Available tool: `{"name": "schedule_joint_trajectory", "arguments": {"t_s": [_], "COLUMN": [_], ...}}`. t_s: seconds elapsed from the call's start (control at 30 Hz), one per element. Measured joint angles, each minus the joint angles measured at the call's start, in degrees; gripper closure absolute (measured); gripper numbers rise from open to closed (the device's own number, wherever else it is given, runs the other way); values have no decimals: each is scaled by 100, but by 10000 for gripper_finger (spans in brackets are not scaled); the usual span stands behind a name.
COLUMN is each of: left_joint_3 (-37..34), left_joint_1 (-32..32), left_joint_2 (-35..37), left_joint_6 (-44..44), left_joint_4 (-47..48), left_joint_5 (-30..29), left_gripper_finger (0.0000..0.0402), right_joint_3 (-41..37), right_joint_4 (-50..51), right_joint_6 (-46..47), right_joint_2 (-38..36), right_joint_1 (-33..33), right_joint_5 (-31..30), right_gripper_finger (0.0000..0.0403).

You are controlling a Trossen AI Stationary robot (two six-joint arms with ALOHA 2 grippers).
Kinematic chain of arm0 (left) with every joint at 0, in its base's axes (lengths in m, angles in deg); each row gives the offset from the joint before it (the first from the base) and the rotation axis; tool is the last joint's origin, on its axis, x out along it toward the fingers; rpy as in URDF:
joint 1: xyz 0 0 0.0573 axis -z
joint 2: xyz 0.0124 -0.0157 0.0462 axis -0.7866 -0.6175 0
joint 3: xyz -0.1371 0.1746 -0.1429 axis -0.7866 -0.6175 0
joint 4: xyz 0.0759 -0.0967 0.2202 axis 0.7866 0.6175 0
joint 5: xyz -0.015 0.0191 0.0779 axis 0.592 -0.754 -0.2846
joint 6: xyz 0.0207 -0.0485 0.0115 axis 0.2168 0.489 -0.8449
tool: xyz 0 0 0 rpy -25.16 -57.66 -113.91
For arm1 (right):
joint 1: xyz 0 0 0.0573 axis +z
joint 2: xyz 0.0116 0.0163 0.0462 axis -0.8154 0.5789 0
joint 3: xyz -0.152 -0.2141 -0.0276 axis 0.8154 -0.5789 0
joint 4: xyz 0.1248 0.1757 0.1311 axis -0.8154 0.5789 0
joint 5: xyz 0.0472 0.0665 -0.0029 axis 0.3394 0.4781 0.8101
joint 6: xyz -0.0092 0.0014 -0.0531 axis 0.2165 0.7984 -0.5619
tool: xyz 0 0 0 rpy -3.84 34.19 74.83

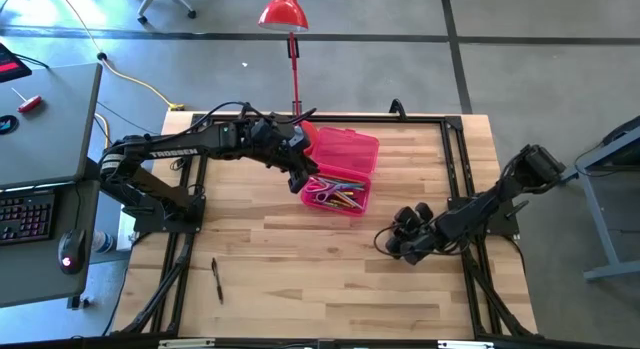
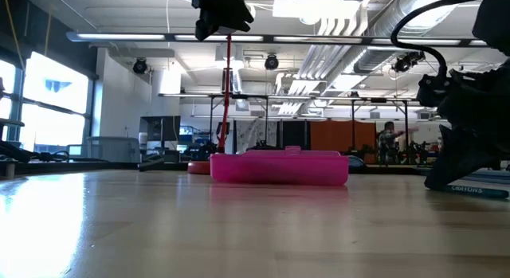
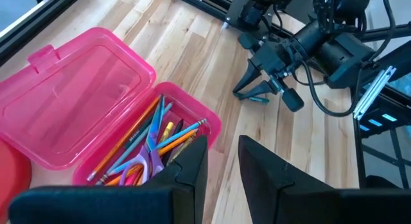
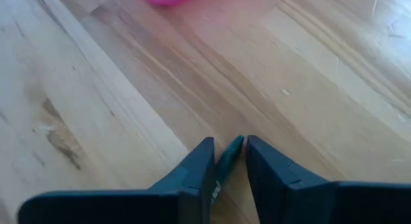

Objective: Pick & place school supplies into a supply box
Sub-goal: Put the dark green crayon into the pink supply box

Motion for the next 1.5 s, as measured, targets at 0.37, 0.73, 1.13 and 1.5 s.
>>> {"name": "schedule_joint_trajectory", "arguments": {"t_s": [0.37, 0.73, 1.13, 1.5], "left_joint_3": [-1, 7, -204, -1496], "left_joint_1": [211, 1441, 3534, 5132], "left_joint_2": [0, 183, 107, 105], "left_joint_6": [174, 1158, 3148, 7345], "left_joint_4": [577, 1448, 2820, 3643], "left_joint_5": [54, -99, -2404, -3174], "left_gripper_finger": [285, 285, 285, 285], "right_joint_3": [-36, 1552, 2636, 1417], "right_joint_4": [-868, -1116, -1619, -3747], "right_joint_6": [-408, -3604, -7291, -7296], "right_joint_2": [162, -48, 27, 698], "right_joint_1": [-11, -379, -2540, -3086], "right_joint_5": [-98, 42, 1220, 2540], "right_gripper_finger": [390, 400, 399, 396]}}
